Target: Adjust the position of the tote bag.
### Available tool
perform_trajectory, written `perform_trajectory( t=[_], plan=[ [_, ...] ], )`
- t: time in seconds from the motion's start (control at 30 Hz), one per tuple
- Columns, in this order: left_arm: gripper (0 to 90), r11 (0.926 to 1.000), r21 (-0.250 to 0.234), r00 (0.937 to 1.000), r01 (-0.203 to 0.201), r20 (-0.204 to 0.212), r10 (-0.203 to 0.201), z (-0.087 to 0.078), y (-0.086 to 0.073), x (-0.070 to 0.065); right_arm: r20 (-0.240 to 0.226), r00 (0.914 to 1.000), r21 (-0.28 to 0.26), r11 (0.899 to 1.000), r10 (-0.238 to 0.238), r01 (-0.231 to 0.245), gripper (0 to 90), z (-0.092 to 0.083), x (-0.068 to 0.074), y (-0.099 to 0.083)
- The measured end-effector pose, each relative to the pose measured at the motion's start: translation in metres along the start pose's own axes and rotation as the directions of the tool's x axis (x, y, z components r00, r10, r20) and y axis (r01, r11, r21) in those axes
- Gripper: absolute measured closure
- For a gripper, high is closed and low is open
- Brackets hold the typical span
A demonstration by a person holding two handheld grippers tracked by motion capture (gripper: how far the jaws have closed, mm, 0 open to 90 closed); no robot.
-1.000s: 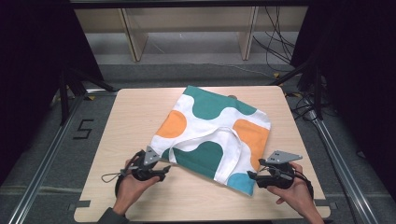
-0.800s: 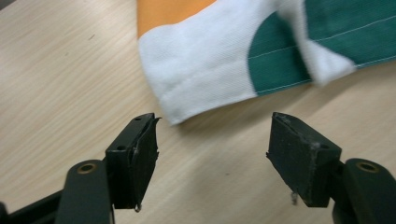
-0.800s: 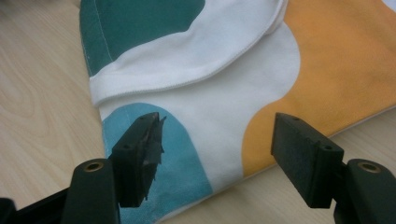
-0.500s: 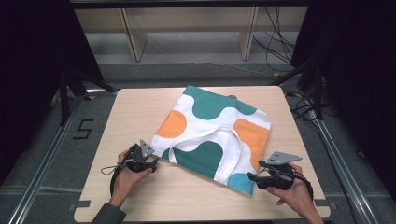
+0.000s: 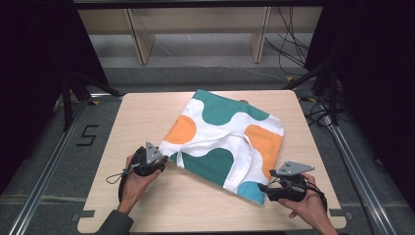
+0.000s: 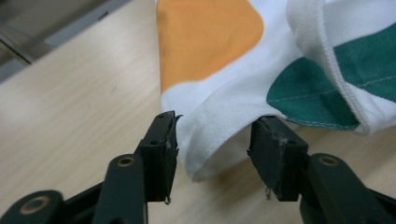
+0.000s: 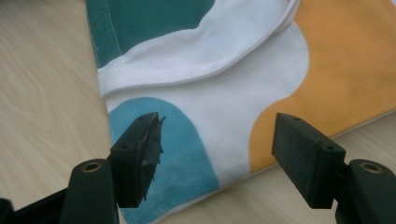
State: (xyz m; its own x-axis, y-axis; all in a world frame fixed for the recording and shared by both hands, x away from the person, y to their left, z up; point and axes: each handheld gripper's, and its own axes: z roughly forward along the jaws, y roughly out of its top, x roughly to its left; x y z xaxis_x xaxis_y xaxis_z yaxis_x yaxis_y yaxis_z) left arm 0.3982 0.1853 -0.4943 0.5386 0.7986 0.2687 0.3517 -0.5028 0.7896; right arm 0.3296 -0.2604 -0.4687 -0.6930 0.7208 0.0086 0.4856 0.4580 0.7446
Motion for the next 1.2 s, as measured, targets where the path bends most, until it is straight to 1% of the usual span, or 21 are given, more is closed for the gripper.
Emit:
perform_trajectory(
  t=[0.07, 0.13, 0.23, 0.27, 0.3, 0.33, 0.37, 0.4, 0.43, 0.47, 0.53, 0.57, 0.67, 0.73, 0.87, 0.93, 1.0, 1.07, 1.1, 1.13, 1.2],
  plan=[
    [53.0, 0.9991, -0.006, 0.9991, -0.041, -0.007, 0.041, 0.004, 0.003, 0.000, -0.006, 1.0000, 0.011, 1.000, 0.007, -0.007, 32.8, 0.000, 0.002, -0.001],
    [53.0, 0.9992, 0.007, 0.9993, -0.039, -0.002, 0.039, 0.008, 0.003, -0.001, -0.015, 0.9999, 0.011, 1.000, 0.007, -0.007, 32.8, 0.000, 0.003, -0.001],
    [54.1, 0.9961, 0.036, 0.9967, -0.081, 0.010, 0.080, 0.016, 0.002, 0.002, -0.021, 0.9997, 0.015, 1.000, 0.014, -0.014, 32.7, 0.000, 0.004, -0.002],
    [54.9, 0.9980, 0.028, 0.9984, -0.056, 0.010, 0.056, 0.019, 0.002, 0.000, -0.009, 0.9999, 0.017, 1.000, 0.013, -0.013, 32.7, -0.001, 0.003, -0.003],
    [58.4, 0.9971, 0.024, 0.9974, -0.072, 0.010, 0.072, 0.018, 0.004, 0.002, -0.003, 0.9999, 0.006, 1.000, 0.016, -0.016, 32.7, 0.000, 0.005, -0.004],
    [64.4, 0.9974, 0.010, 0.9974, -0.072, 0.002, 0.072, 0.017, 0.006, 0.000, -0.002, 1.0000, 0.011, 1.000, 0.008, -0.008, 32.6, 0.000, 0.004, -0.005],
    [73.6, 0.9985, -0.011, 0.9985, -0.053, 0.012, 0.053, 0.016, 0.008, -0.002, -0.015, 0.9995, 0.025, 0.999, 0.027, -0.027, 32.5, -0.001, 0.005, -0.004],
    [77.4, 0.9975, -0.022, 0.9977, -0.067, 0.010, 0.067, 0.013, 0.010, -0.003, -0.020, 0.9997, 0.015, 1.000, 0.014, -0.013, 32.4, 0.000, 0.004, -0.005],
    [81.1, 0.9967, -0.018, 0.9967, -0.079, 0.019, 0.079, 0.011, 0.012, -0.004, -0.019, 0.9985, 0.028, 0.998, 0.051, -0.050, 32.4, -0.002, 0.008, -0.005],
    [84.1, 0.9954, -0.015, 0.9953, -0.094, 0.021, 0.094, 0.008, 0.013, -0.005, -0.009, 1.0000, 0.007, 1.000, -0.002, 0.002, 32.3, -0.001, 0.005, -0.005],
    [86.1, 0.9913, 0.006, 0.9902, -0.132, 0.047, 0.131, 0.003, 0.016, -0.012, -0.011, 0.9999, 0.013, 1.000, 0.012, -0.012, 31.5, -0.003, 0.006, -0.005],
    [86.3, 0.9913, 0.006, 0.9902, -0.132, 0.047, 0.131, 0.003, 0.016, -0.012, -0.011, 0.9999, 0.013, 1.000, 0.012, -0.012, 31.5, -0.003, 0.006, -0.005],
    [86.3, 0.9977, 0.012, 0.9930, -0.067, 0.098, 0.065, -0.004, 0.021, -0.019, -0.026, 0.9996, 0.016, 1.000, 0.008, -0.007, 29.2, -0.006, 0.010, -0.007],
    [86.3, 0.9971, 0.007, 0.9906, -0.075, 0.115, 0.074, -0.010, 0.025, -0.023, -0.038, 0.9992, 0.022, 1.000, -0.008, 0.009, 28.1, -0.007, 0.013, -0.008],
    [86.1, 0.9993, -0.020, 0.9892, -0.031, 0.143, 0.034, -0.017, 0.029, -0.030, -0.023, 0.9978, 0.040, 0.997, -0.063, 0.063, 26.0, -0.004, 0.022, -0.011],
    [86.1, 0.9981, 0.001, 0.9859, -0.061, 0.156, 0.060, -0.021, 0.031, -0.028, -0.002, 0.9975, 0.065, 0.995, -0.070, 0.070, 25.0, -0.002, 0.024, -0.013],
    [85.9, 0.9968, -0.029, 0.9832, -0.075, 0.165, 0.079, -0.021, 0.034, -0.028, 0.036, 0.9954, 0.101, 0.991, -0.089, 0.085, 24.4, 0.002, 0.025, -0.016],
    [85.9, 0.9992, -0.007, 0.9831, -0.040, 0.179, 0.040, -0.024, 0.034, -0.030, 0.046, 0.9937, 0.105, 0.990, -0.102, 0.097, 24.2, 0.004, 0.025, -0.016],
    [85.9, 0.9969, -0.024, 0.9828, -0.075, 0.168, 0.078, -0.024, 0.035, -0.027, 0.056, 0.9919, 0.113, 0.988, -0.113, 0.106, 24.6, 0.005, 0.025, -0.017],
    [85.9, 0.9980, -0.030, 0.9828, -0.056, 0.175, 0.060, -0.023, 0.034, -0.028, 0.060, 0.9905, 0.127, 0.985, -0.124, 0.115, 25.3, 0.007, 0.024, -0.018],
    [85.8, 0.9975, -0.025, 0.9816, -0.066, 0.178, 0.069, -0.023, 0.033, -0.026, 0.101, 0.9861, 0.137, 0.984, -0.133, 0.118, 26.7, 0.011, 0.020, -0.021]
  ],
)
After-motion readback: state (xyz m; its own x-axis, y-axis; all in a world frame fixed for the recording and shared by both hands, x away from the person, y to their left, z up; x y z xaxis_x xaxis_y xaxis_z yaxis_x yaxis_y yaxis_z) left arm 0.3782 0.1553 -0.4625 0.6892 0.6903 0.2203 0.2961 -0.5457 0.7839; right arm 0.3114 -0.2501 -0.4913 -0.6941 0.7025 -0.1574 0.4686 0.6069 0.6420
